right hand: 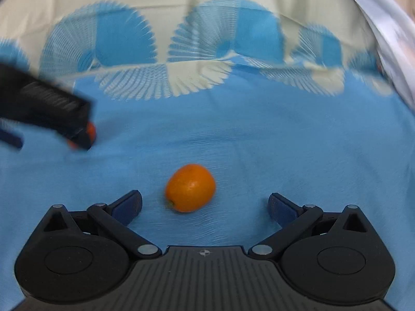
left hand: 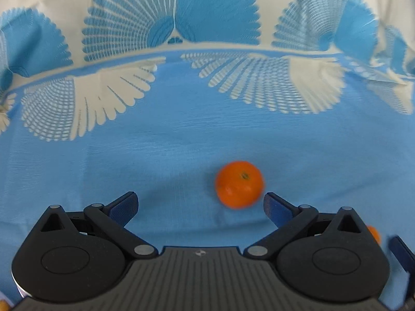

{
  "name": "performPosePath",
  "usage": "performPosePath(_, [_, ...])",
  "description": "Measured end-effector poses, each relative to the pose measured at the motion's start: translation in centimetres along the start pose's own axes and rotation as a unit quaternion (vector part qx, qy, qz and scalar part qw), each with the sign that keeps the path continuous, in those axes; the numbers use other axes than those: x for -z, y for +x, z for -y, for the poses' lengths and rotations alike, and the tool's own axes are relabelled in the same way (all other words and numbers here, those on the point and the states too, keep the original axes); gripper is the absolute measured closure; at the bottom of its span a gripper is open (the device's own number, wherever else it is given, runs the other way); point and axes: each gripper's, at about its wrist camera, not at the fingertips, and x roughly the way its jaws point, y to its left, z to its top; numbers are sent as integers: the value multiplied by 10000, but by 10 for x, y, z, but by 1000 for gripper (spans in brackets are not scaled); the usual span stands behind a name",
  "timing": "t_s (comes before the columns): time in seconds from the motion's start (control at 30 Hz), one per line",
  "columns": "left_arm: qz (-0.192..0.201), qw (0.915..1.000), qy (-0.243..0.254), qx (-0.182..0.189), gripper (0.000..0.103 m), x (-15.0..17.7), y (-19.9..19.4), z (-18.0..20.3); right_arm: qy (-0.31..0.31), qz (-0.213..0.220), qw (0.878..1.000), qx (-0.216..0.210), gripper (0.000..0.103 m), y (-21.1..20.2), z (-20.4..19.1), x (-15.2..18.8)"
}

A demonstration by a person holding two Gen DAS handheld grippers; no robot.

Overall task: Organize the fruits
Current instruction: 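Grasp a large tangerine with the left tool while the right tool grasps a smaller tangerine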

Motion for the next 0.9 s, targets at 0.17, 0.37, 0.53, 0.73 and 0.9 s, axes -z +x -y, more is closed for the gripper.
performPosePath(0.17, [226,9997,17,89,0,-2,8,-4,46,61,10000,8,0,2,1,1])
performPosePath(0.37, [305,9995,20,95,0,1,8,-2,49,81,10000,7,1,1,2,2])
performPosePath(0.53, [304,9995,35,64,0,1,8,-2,48,78,10000,10,1,2,2,2])
performPosePath(0.73, [271,9996,33,-1,0,1,8,-1,38,80,10000,19,1,2,1,2])
performPosePath(0.9, [218,9998,38,17,0,0,9,-2,37,87,10000,32,1,2,0,2])
